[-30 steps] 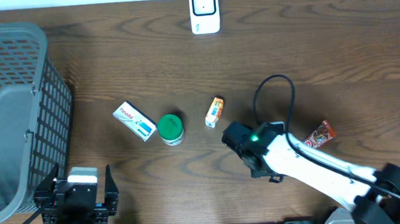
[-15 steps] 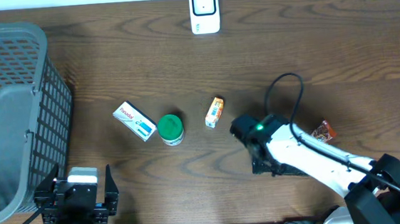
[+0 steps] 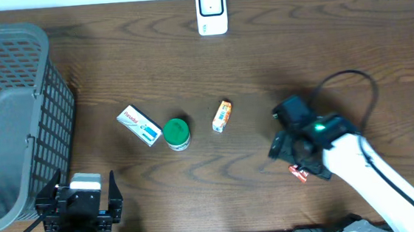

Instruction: Scan the item barcode

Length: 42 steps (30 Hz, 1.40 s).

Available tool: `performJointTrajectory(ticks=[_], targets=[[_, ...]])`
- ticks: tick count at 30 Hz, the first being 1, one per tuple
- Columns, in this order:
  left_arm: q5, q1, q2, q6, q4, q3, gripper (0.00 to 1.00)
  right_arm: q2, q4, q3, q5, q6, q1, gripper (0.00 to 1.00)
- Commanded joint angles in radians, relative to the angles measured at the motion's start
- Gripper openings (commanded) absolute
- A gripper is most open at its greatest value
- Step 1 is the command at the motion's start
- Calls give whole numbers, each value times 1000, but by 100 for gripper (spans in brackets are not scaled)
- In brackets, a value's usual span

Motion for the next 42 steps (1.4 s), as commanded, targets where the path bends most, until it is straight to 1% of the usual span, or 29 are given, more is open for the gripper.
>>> performJointTrajectory(ticks=[1, 7, 8, 10, 15, 20, 23, 25, 27, 32, 35, 39, 42], targets=[[-1, -3, 4, -13, -1, 0, 86, -45, 19, -43, -26, 6, -113, 99], [-2, -3, 4, -13, -1, 0, 86, -48, 214, -199, -266, -137, -389, 99], [-1, -3, 4, -13, 0, 0, 86, -48, 225, -227, -275, -157, -460, 99], [-1, -3, 4, -13, -1, 0, 86, -48, 222, -239, -289, -203, -542, 99], [-1, -3, 4, -13, 0, 0, 86, -50, 232, -239, -320, -322, -660, 99], [-2, -3, 4, -13, -1, 0, 86, -50, 241, -240, -320, -380, -776, 99], [-2, -3, 4, -13, 0, 0, 86, -49, 266, -242, -322, -412, -869, 99], [-2, -3, 4, -13, 0, 0, 86, -48, 307, -242, -355, -464, -922, 99], [-1, -3, 4, -13, 0, 0, 86, -40, 366, -243, -397, -539, -957, 99], [-2, -3, 4, -13, -1, 0, 86, 16, 418, -251, -425, -631, -972, 99], [-2, -3, 4, -13, -1, 0, 86, 73, 496, -274, -531, -708, -972, 99], [-2, -3, 4, -13, 0, 0, 86, 158, 590, -303, -610, -717, -972, 99], [-1, -3, 4, -13, 0, 0, 86, 226, 642, -319, -652, -724, -972, 96]])
